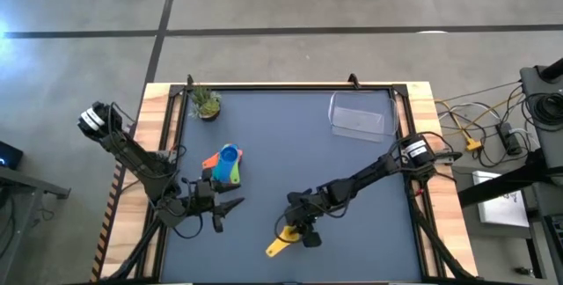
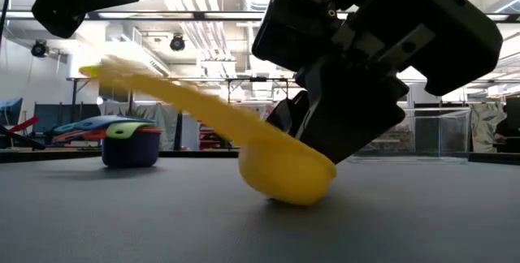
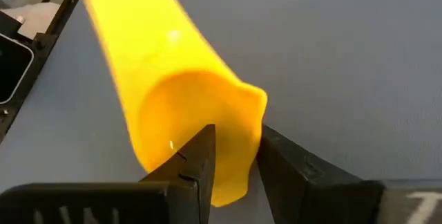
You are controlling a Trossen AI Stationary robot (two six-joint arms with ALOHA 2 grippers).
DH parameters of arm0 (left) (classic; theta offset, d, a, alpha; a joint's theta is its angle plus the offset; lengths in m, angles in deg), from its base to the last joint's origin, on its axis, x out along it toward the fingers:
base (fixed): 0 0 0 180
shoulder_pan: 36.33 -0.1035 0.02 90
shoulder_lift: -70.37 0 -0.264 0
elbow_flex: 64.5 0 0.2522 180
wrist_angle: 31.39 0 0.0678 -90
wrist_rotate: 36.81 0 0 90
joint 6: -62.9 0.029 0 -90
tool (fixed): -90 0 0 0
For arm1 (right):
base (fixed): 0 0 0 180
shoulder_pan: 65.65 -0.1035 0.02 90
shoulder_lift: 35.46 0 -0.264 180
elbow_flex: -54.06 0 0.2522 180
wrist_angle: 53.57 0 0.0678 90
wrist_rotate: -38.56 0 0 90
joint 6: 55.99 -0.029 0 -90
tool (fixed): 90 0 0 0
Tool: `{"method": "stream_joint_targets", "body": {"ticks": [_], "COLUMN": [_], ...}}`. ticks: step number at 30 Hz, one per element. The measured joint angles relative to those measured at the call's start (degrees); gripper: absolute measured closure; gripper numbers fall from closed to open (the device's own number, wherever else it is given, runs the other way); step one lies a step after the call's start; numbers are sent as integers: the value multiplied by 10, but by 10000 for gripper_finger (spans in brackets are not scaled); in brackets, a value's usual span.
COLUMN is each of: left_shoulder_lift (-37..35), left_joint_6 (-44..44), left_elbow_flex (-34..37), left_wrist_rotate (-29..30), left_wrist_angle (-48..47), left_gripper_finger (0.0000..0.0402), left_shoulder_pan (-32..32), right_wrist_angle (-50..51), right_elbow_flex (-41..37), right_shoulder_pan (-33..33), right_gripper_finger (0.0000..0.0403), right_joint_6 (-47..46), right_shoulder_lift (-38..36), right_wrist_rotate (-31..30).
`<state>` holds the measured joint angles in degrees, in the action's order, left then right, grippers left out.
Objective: Nest measuring cups in basket
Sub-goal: Stack the yellow measuring cup on top of the dark blue measuring cup
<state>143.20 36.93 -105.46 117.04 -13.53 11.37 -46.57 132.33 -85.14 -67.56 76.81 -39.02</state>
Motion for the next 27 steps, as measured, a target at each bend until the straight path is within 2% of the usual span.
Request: {"method": "stream_joint_targets", "body": {"ticks": [4,8,16,21,27], "left_shoulder_lift": [0,0,-20,-69,-134], "left_joint_6": [0,0,5,-35,-157], "left_elbow_flex": [0,0,0,0,0], "left_wrist_rotate": [0,0,0,-58,-63], "left_wrist_angle": [0,0,0,-37,-206], "left_gripper_finger": [222,222,222,222,222], "left_shoulder_pan": [0,0,0,-5,-6], "right_wrist_angle": [3,10,37,102,119], "right_elbow_flex": [0,-1,21,87,161], "right_shoulder_pan": [0,0,23,52,69], "right_gripper_finger": [326,380,392,393,394], "right_joint_6": [15,38,110,151,204], "right_shoulder_lift": [-6,-20,-56,-61,-61], "right_wrist_rotate": [-5,-14,-87,-209,-422]}}
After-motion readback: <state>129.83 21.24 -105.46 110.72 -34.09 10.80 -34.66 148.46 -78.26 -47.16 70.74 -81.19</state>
